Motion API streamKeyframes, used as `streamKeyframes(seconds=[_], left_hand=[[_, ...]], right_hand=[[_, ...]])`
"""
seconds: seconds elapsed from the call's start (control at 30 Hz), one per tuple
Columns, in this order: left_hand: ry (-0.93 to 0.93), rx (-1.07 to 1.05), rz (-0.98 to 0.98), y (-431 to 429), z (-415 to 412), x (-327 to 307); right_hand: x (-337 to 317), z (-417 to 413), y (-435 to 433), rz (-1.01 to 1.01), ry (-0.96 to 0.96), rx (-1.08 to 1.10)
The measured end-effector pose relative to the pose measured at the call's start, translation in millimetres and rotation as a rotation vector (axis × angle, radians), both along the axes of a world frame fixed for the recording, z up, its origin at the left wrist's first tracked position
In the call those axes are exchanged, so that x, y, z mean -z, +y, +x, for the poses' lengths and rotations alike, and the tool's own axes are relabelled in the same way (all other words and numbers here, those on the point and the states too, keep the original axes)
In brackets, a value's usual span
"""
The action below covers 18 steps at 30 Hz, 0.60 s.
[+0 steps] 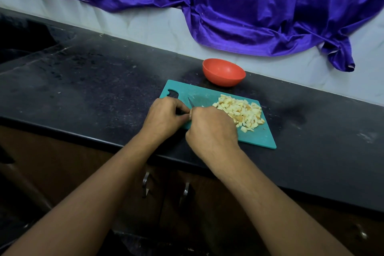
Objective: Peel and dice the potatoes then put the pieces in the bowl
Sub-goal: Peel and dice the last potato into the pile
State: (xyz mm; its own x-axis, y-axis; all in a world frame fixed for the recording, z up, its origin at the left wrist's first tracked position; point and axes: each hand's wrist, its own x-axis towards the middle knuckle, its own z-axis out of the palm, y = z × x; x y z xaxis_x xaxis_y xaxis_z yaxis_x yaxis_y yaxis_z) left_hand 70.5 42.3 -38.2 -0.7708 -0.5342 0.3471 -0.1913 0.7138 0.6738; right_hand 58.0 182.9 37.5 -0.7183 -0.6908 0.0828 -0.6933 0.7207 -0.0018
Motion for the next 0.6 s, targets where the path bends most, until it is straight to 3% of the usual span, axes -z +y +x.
streamKeyframes(seconds=[0.43,0.53,0.6], left_hand=[[0.018,0.018,0.025,-2,-3,4],[0.019,0.019,0.022,-2,-2,4],[0.024,0.021,0.022,-1,-1,3]], right_hand=[[48,-8,8,-0.077,0.06,-0.06],[49,-10,19,-0.128,0.011,-0.071],[48,-20,28,-0.271,-0.103,-0.054]])
